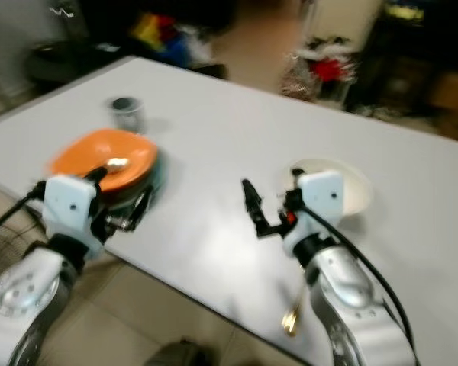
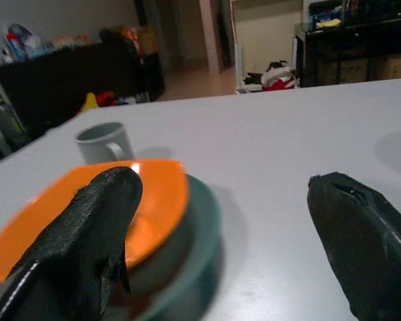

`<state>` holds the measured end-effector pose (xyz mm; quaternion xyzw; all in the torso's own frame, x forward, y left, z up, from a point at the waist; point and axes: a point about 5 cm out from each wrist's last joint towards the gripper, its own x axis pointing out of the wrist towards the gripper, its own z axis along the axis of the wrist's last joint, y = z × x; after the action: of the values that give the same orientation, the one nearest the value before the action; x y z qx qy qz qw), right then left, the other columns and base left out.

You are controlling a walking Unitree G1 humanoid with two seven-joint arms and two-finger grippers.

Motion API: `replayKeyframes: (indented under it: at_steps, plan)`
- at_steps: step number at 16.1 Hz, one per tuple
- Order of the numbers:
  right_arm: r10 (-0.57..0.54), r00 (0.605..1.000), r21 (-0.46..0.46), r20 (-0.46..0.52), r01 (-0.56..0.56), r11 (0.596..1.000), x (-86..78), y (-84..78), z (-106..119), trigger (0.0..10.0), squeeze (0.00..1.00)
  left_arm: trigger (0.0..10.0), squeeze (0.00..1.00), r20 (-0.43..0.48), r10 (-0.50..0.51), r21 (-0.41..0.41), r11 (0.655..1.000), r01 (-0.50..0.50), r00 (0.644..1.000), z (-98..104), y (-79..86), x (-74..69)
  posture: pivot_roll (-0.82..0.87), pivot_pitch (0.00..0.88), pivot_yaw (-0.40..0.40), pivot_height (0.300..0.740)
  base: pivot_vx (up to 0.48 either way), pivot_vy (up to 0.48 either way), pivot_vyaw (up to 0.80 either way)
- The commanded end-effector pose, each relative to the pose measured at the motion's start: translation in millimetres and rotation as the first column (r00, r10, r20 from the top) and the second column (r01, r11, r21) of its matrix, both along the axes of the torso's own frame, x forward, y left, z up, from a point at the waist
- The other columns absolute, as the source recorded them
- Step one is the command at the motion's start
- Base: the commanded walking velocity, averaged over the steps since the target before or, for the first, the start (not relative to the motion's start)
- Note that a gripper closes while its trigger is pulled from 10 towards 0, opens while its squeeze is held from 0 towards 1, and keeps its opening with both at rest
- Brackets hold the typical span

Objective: Setting the table

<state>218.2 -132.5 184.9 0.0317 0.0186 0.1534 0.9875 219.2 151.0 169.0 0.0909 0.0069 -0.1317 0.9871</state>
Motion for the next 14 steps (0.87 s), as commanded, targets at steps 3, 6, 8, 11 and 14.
replayKeyframes:
  at_steps: [3, 6, 8, 11, 14]
  plan:
    - [-0.007, 0.999, 0.05, -0.043, 0.009, 0.999, 0.1, -3.4, -3.4, 10.0, 1.0, 10.0, 0.04, 0.012, -0.023, 0.013, 1.0, 0.022, 1.0, 3.4, -2.7, 3.9, 0.12, 0.0, 0.021, 0.74, 0.0, 0.0, 0.8]
    - [0.003, 0.997, 0.063, -0.072, 0.001, 0.998, -1.3, -2.0, -7.5, 10.0, 1.0, 10.0, 0.04, 0.002, -0.029, 0.007, 1.0, 0.029, 1.0, 2.9, -5.4, 3.6, 0.12, 0.0, 0.021, 0.74, 0.0, 0.0, 0.8]
    - [0.001, 0.997, 0.074, -0.073, 0.004, 0.997, -0.9, -1.6, -7.4, 10.0, 1.0, 10.0, 0.04, -0.004, -0.024, -0.001, 1.0, 0.024, 1.0, 2.8, -5.7, 4.6, 0.12, 0.0, 0.021, 0.74, 0.0, 0.0, 0.8]
    - [-0.022, 0.998, 0.032, -0.055, 0.024, 0.999, 0.8, -5.1, -7.4, 10.0, 1.0, 10.0, 0.03, -0.01, -0.014, 0.002, 1.0, 0.014, 1.0, 3.1, -5.0, 5.7, 0.13, 0.0, 0.018, 0.74, 0.0, 0.0, 0.8]
    - [-0.043, 0.998, 0.006, -0.052, 0.044, 0.999, 2.0, -7.7, -8.2, 10.0, 1.0, 10.0, 0.0, -0.015, -0.017, 0.002, 1.0, 0.017, 1.0, 3.2, -5.0, 5.4, 0.13, 0.0, 0.019, 0.74, 0.0, 0.0, 0.8]
